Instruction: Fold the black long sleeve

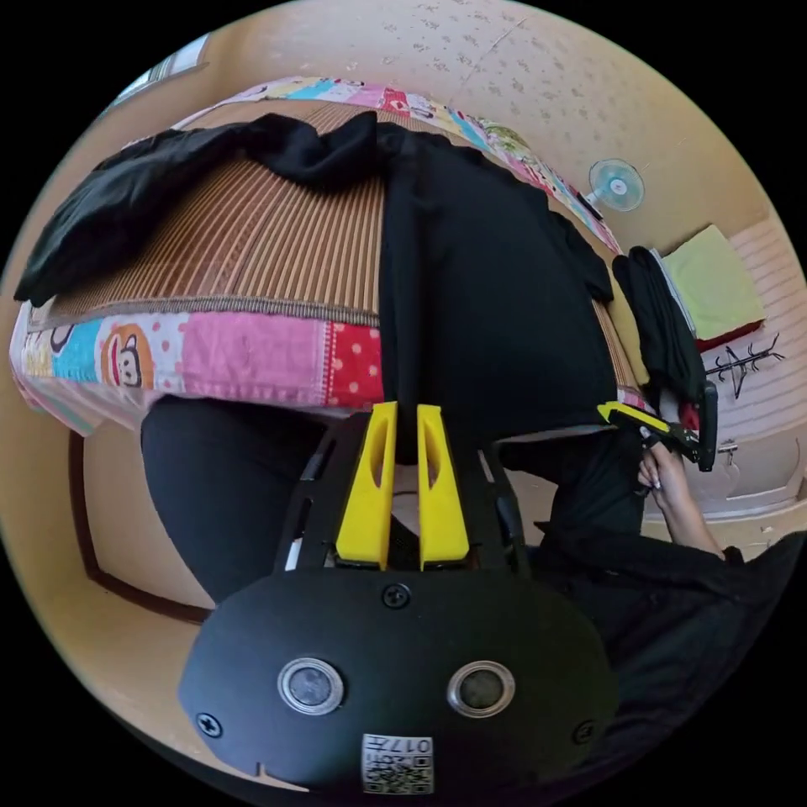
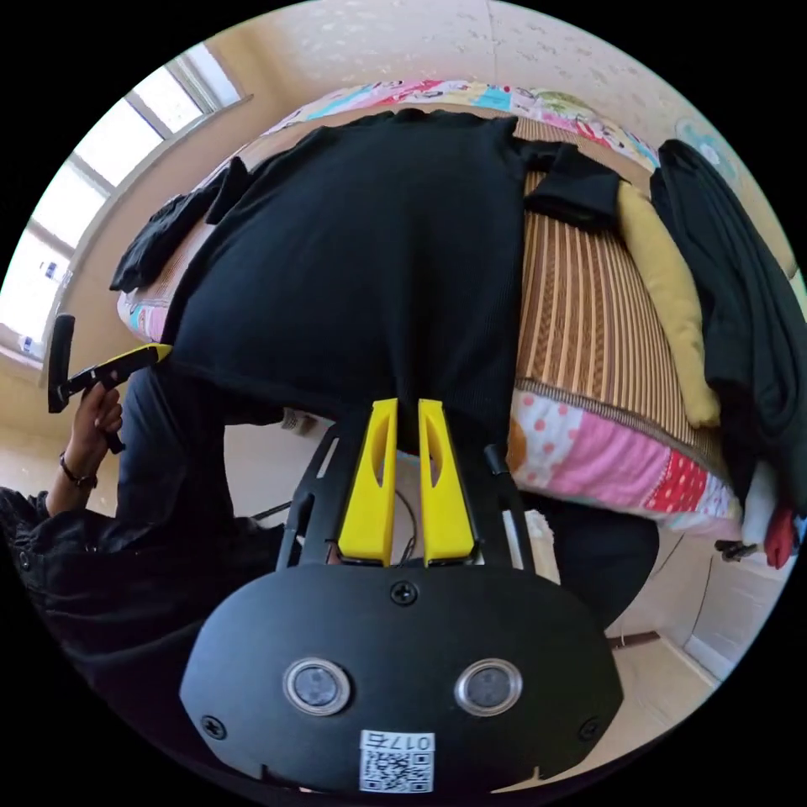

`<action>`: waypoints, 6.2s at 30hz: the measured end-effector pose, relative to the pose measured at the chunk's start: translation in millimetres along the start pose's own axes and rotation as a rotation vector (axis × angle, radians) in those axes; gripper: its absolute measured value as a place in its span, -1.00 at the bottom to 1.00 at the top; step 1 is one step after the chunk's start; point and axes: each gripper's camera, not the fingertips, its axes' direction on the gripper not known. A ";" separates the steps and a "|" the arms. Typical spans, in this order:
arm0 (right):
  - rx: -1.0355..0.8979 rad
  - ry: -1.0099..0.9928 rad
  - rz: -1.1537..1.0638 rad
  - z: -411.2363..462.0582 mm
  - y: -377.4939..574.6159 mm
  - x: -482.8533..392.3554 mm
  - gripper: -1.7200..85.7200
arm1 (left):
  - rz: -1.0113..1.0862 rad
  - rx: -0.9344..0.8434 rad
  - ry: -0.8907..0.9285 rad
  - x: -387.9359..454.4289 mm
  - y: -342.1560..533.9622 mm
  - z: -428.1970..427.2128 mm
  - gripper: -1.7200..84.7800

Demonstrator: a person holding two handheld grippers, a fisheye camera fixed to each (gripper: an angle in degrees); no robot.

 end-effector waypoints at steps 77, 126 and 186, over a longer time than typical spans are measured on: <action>0.632 -0.233 0.098 -500.7 -63.2 -32.6 -0.94 | -0.120 0.267 -0.112 -43.2 -67.5 71.9 -0.87; 0.756 -0.196 0.674 -496.0 39.5 144.6 -0.82 | -0.090 0.302 -0.167 -81.8 -43.4 44.7 -0.87; 0.345 -0.100 0.359 -224.6 10.3 56.6 -0.90 | 0.096 0.124 0.269 -144.4 68.5 -90.2 -0.64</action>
